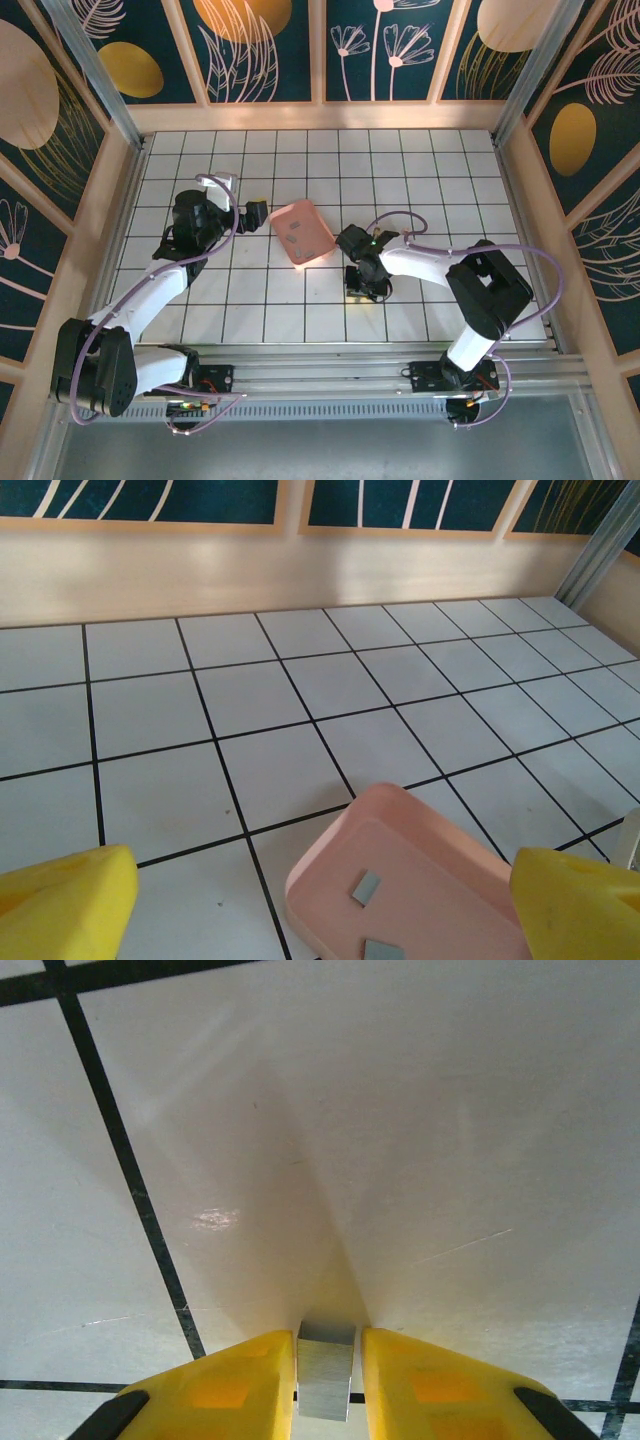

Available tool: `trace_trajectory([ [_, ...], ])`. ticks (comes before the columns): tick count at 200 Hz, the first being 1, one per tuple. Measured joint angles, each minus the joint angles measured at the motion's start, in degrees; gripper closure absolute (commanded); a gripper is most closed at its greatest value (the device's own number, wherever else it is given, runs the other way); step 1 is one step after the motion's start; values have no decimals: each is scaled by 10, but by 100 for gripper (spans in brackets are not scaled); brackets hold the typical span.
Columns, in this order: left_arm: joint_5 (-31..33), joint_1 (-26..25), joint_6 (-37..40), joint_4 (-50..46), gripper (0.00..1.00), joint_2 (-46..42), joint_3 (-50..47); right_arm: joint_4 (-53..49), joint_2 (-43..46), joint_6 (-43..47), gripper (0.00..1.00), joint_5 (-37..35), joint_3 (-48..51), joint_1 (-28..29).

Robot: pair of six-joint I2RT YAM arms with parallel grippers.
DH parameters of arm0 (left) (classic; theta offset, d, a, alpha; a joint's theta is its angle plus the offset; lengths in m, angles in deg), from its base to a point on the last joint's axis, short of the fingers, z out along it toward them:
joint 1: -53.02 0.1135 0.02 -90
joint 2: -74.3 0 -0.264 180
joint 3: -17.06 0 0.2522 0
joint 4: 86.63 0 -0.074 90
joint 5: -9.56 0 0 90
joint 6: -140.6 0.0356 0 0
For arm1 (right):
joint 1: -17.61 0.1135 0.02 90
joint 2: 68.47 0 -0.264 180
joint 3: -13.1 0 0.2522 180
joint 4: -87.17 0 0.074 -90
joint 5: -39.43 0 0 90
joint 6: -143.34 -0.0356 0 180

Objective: Load the staples into the stapler

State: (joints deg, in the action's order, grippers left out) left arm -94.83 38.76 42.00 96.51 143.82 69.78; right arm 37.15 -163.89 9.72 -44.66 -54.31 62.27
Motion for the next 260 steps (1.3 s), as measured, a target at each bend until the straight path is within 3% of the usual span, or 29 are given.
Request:
trace_trajectory([
  [41, 0, 0, 0, 0, 5, 0, 0, -5, -3, 2, 80, -2, -3, 0],
  [127, 0, 0, 0, 0, 5, 0, 0, -5, -3, 3, 75, -9, -12, 0],
  [260, 0, 0, 0, 0, 5, 0, 0, -4, -15, 13, 78, -18, -19, 0],
])
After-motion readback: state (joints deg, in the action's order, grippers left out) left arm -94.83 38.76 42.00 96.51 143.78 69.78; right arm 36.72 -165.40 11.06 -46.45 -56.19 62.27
